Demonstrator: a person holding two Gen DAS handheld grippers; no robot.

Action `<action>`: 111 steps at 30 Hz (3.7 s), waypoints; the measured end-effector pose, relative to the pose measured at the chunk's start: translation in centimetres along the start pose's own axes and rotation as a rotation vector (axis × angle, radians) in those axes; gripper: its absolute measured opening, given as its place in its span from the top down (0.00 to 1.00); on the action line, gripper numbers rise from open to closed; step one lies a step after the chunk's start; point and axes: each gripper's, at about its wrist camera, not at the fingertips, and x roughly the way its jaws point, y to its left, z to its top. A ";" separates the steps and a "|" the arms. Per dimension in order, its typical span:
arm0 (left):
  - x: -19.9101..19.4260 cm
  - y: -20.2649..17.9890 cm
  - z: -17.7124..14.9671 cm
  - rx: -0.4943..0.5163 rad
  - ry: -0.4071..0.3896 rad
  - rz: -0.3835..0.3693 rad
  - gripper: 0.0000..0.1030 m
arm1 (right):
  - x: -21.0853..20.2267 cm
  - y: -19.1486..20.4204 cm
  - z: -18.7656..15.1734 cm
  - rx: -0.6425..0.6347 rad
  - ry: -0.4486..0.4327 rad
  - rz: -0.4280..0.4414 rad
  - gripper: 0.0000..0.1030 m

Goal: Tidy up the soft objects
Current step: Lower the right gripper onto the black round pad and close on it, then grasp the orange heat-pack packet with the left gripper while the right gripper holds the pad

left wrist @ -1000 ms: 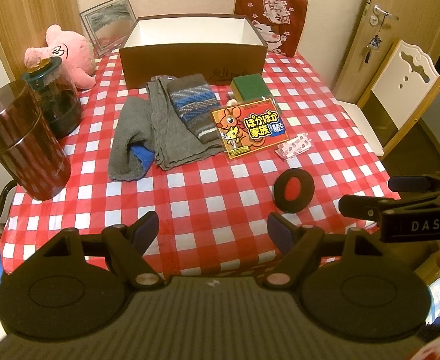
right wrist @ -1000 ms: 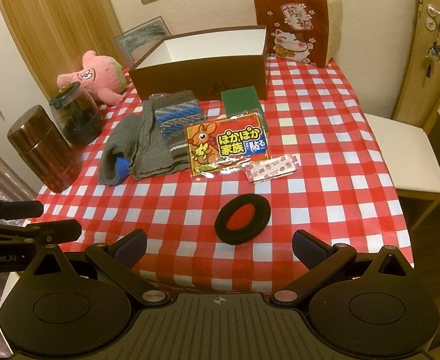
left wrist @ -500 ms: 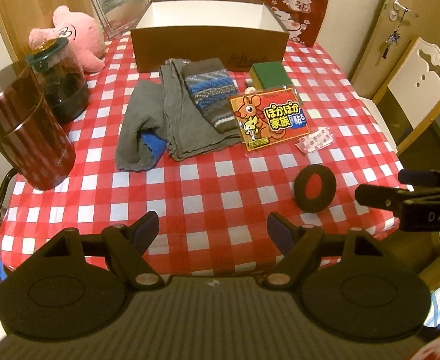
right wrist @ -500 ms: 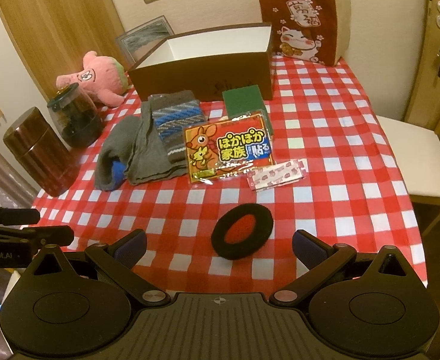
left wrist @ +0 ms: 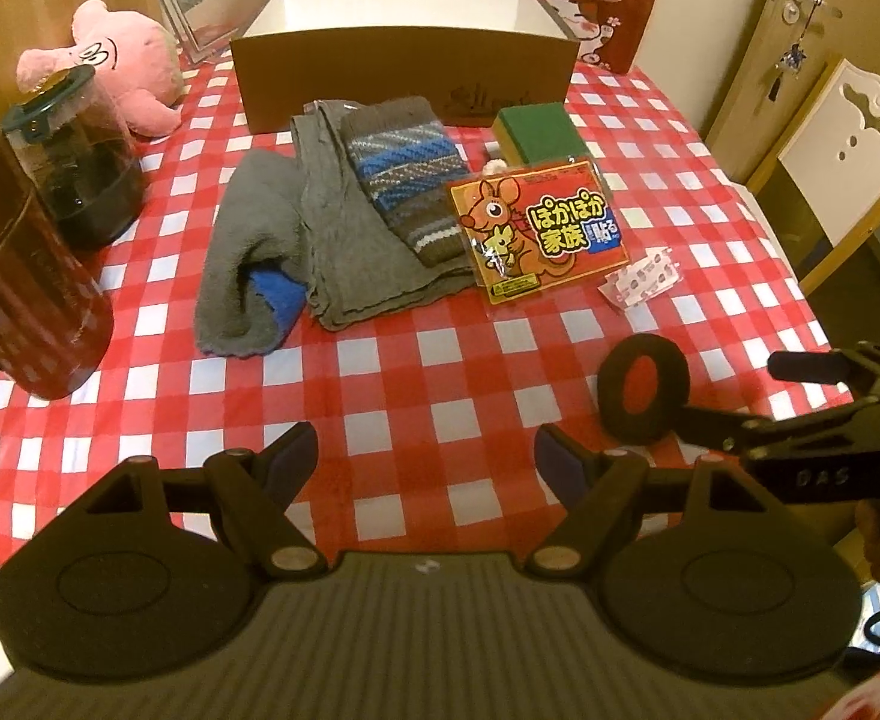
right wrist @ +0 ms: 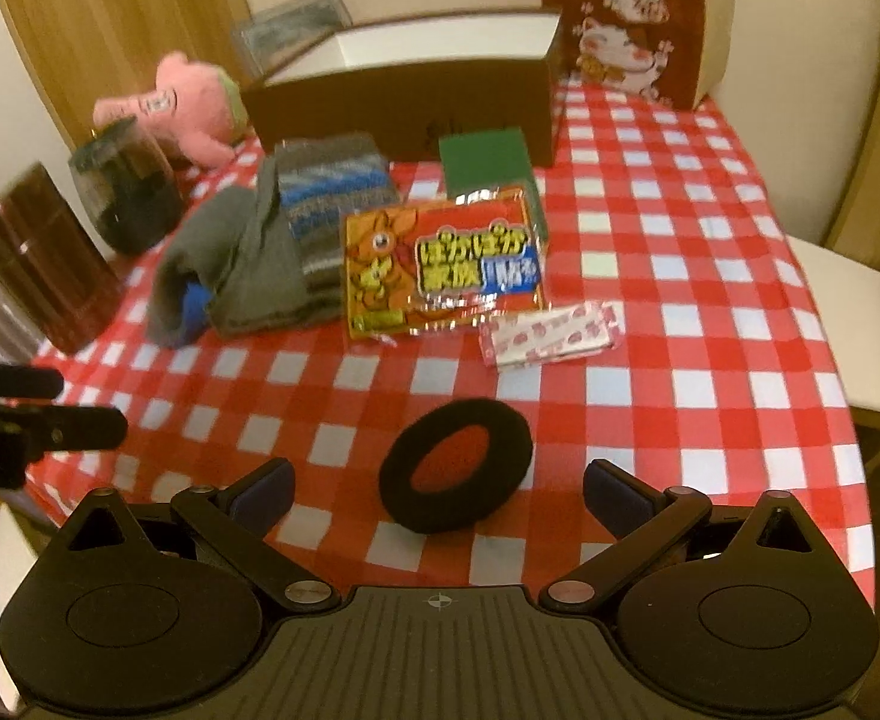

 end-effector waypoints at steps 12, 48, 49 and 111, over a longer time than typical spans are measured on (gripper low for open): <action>2.6 0.6 1.0 -0.020 0.038 0.020 0.24 | 4.6 -0.3 0.6 -0.007 0.107 -0.014 0.05; 6.8 -5.0 3.4 0.045 0.025 0.041 0.25 | 5.8 -4.3 1.3 -0.175 0.049 -0.064 0.28; 6.9 -5.3 3.5 0.051 0.015 0.035 0.25 | 5.6 -4.8 1.5 -0.179 0.048 -0.066 0.28; 20.5 3.3 13.0 -0.049 0.112 -0.655 0.72 | 7.2 -8.1 3.2 0.268 0.094 -0.306 0.28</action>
